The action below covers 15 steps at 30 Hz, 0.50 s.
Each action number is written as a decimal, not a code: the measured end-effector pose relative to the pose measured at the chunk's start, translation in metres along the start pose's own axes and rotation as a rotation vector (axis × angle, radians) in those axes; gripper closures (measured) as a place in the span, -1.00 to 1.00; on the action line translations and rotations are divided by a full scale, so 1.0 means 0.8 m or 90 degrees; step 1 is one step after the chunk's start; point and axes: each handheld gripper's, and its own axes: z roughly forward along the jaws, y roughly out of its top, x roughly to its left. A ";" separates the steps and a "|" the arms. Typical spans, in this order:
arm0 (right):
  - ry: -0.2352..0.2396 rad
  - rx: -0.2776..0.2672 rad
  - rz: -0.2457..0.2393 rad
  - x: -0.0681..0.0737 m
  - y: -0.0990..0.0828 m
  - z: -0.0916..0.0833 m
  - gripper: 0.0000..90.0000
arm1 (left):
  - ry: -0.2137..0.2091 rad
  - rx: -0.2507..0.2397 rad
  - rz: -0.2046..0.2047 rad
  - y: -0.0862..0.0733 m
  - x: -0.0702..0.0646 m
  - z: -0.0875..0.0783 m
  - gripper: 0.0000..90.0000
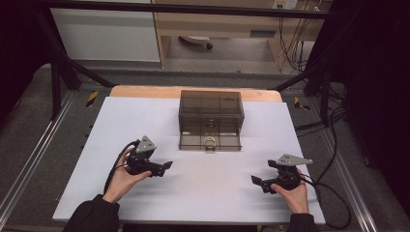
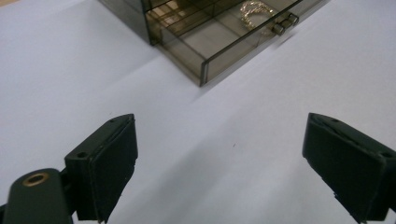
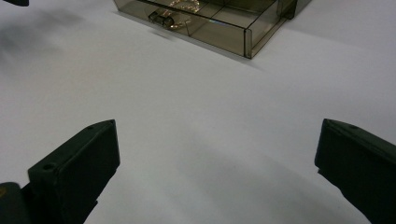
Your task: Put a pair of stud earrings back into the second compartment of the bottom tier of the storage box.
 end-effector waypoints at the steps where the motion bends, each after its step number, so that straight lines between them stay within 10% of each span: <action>1: 0.000 0.001 0.001 0.000 0.000 0.000 -0.99 | -0.001 -0.002 -0.002 -0.004 0.002 -0.002 -0.78; 15: 0.000 0.001 -0.001 0.000 -0.001 0.000 -0.99 | 0.014 -0.015 -0.020 -0.049 0.026 -0.032 -0.78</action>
